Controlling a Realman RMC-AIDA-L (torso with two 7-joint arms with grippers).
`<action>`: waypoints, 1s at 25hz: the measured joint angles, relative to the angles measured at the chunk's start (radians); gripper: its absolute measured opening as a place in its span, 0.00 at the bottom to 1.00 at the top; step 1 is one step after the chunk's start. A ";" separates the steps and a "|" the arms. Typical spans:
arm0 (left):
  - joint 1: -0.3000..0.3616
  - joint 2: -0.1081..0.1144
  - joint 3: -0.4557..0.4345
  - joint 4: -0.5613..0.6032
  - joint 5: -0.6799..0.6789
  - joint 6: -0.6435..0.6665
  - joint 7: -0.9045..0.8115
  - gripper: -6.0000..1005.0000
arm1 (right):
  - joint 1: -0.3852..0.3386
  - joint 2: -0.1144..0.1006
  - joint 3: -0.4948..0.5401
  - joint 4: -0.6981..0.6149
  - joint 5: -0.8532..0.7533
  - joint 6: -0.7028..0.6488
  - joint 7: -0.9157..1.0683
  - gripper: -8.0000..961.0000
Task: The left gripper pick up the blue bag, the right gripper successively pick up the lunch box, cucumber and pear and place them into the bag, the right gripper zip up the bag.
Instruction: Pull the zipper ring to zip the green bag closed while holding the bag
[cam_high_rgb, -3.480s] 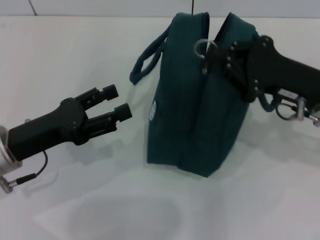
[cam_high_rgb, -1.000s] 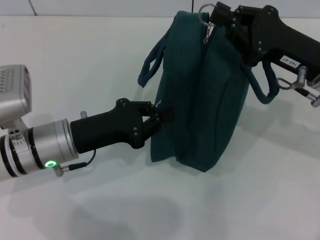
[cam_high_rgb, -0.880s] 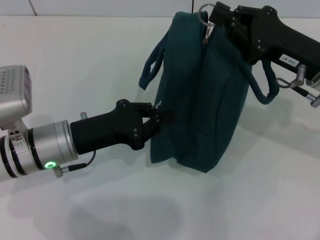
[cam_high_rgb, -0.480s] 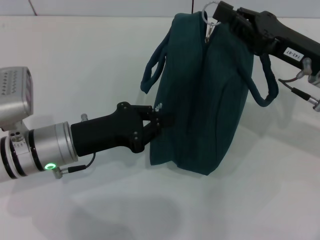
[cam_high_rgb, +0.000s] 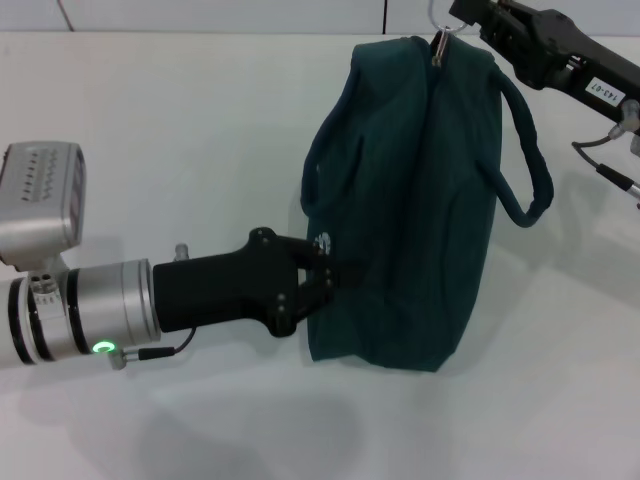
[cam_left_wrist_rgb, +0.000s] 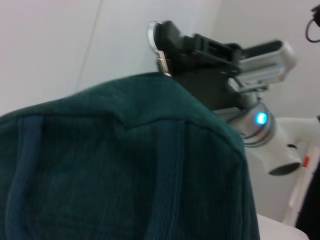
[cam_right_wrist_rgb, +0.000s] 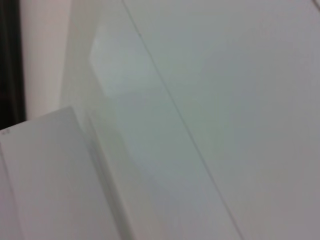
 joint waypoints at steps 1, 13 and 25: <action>0.001 0.001 0.011 0.004 0.004 0.008 0.000 0.09 | 0.000 -0.001 0.000 0.000 0.001 0.014 0.000 0.03; 0.007 0.010 0.056 0.021 0.069 0.079 -0.002 0.09 | -0.002 0.000 -0.009 0.005 -0.010 0.198 0.001 0.03; 0.048 0.021 -0.051 0.034 0.064 0.075 -0.001 0.10 | -0.005 0.006 -0.019 0.005 -0.004 0.241 -0.006 0.04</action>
